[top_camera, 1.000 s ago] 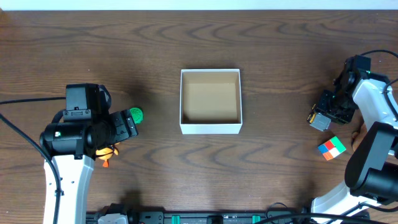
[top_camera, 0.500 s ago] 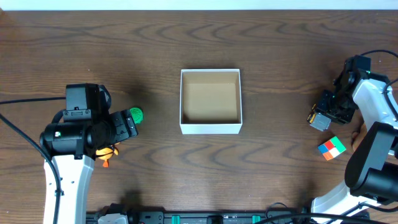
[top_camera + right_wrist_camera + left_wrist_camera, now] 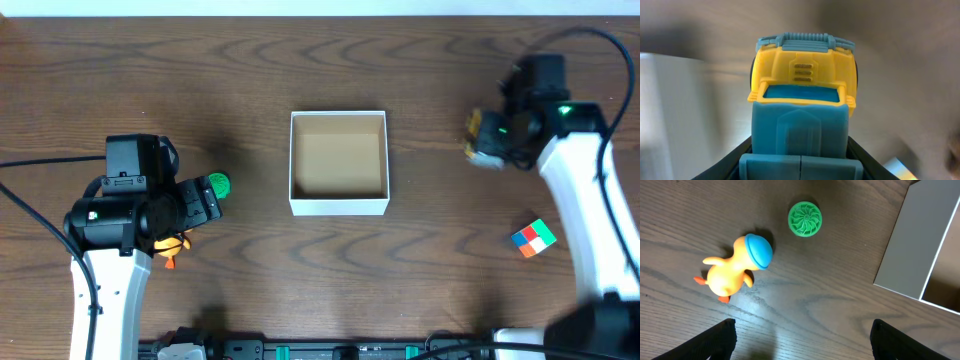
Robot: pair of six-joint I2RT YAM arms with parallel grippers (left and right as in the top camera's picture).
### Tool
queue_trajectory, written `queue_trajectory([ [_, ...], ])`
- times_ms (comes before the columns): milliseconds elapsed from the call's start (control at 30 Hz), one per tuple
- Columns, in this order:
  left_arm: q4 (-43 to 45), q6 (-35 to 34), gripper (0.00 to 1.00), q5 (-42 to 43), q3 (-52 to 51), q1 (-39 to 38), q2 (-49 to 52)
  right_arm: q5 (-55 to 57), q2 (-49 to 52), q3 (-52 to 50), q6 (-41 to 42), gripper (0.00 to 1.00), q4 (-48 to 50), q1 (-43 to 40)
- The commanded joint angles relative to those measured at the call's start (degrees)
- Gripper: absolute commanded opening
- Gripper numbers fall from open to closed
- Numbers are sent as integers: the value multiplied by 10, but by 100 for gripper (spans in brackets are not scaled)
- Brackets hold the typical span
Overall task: Pack container
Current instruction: 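Carry the truck with the right gripper and lower it into the box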
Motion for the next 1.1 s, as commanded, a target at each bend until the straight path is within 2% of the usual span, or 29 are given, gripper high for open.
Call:
queue_trajectory([
  [0, 0, 1, 86, -3, 10, 3, -1, 5, -31, 13, 61, 1, 21, 100],
  [200, 0, 1, 86, -3, 10, 3, -1, 66, 7, 12, 170, 1, 79, 248],
  [300, 0, 1, 86, -3, 10, 3, -1, 98, 49, 12, 202, 1, 99, 283],
  [567, 0, 1, 86, -3, 10, 3, -1, 111, 154, 12, 274, 1, 133, 274],
  [733, 0, 1, 86, -3, 10, 3, -1, 101, 177, 12, 271, 9, 144, 259],
  [800, 0, 1, 86, -3, 10, 3, -1, 101, 178, 12, 268, 17, 144, 258],
  [833, 0, 1, 86, -3, 10, 3, -1, 100, 178, 12, 262, 28, 146, 258],
  [1000, 0, 1, 86, -3, 10, 3, -1, 96, 178, 12, 238, 52, 147, 259],
  [1067, 0, 1, 86, -3, 10, 3, -1, 94, 178, 12, 230, 55, 147, 260],
])
